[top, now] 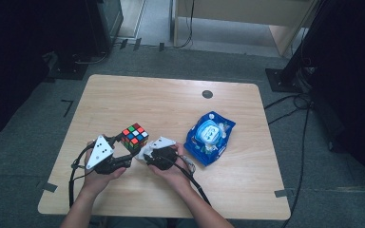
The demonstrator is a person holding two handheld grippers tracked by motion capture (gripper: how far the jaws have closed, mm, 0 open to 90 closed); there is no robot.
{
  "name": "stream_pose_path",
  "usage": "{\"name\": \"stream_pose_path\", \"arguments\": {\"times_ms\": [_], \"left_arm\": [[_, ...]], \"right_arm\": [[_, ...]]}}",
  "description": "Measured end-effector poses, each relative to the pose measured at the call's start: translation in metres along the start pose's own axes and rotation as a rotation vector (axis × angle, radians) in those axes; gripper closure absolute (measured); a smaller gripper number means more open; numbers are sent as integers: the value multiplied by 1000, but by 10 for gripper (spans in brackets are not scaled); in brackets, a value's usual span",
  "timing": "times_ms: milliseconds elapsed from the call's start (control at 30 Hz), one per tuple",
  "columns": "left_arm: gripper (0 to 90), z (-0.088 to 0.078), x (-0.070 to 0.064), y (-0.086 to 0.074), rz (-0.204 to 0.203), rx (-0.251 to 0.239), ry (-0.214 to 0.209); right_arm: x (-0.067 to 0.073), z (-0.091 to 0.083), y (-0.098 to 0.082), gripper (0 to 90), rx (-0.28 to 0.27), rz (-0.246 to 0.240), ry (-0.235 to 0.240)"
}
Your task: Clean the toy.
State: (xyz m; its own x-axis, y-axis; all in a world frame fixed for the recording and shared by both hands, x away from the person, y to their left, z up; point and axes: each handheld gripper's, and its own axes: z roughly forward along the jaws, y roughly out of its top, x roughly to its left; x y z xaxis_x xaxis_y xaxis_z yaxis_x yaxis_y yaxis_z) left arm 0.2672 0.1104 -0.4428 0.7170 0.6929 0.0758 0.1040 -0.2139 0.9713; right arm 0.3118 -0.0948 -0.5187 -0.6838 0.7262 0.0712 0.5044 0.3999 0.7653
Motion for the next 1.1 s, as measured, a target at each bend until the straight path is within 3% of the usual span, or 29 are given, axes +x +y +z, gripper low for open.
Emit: {"name": "stream_pose_path", "arguments": {"times_ms": [233,367,433,567,667,800,833,900,1000,1100], "left_arm": [[340,1,-2,2,-13,-10,-14],[340,1,-3,2,-11,-12,-18],[340,0,-2,3,-12,-13,-19],[340,1,-1,2,-27,-13,-20],[339,2,-1,1,-39,-13,-18],[340,3,-2,0,-47,-10,-22],[339,4,-3,0,-49,-11,-25],[340,6,-6,0,-39,-3,-31],[340,10,-11,-2,-34,10,-43],[339,14,-16,-3,-26,20,-59]], "right_arm": [[0,-4,-4,644,10,-32,-18],[-3,-10,-5,820,26,-47,-45],[-3,-17,-8,843,19,-55,-63],[-4,-40,-13,854,-11,-63,-48],[-7,-62,-14,857,-57,-48,-43],[-12,-93,-12,858,-166,-14,-60],[-13,-100,-10,858,-171,-26,-64],[-15,-115,-5,858,-205,-33,-84],[-19,-139,1,858,-274,-5,-94],[-17,-161,7,858,-347,3,-77]]}}
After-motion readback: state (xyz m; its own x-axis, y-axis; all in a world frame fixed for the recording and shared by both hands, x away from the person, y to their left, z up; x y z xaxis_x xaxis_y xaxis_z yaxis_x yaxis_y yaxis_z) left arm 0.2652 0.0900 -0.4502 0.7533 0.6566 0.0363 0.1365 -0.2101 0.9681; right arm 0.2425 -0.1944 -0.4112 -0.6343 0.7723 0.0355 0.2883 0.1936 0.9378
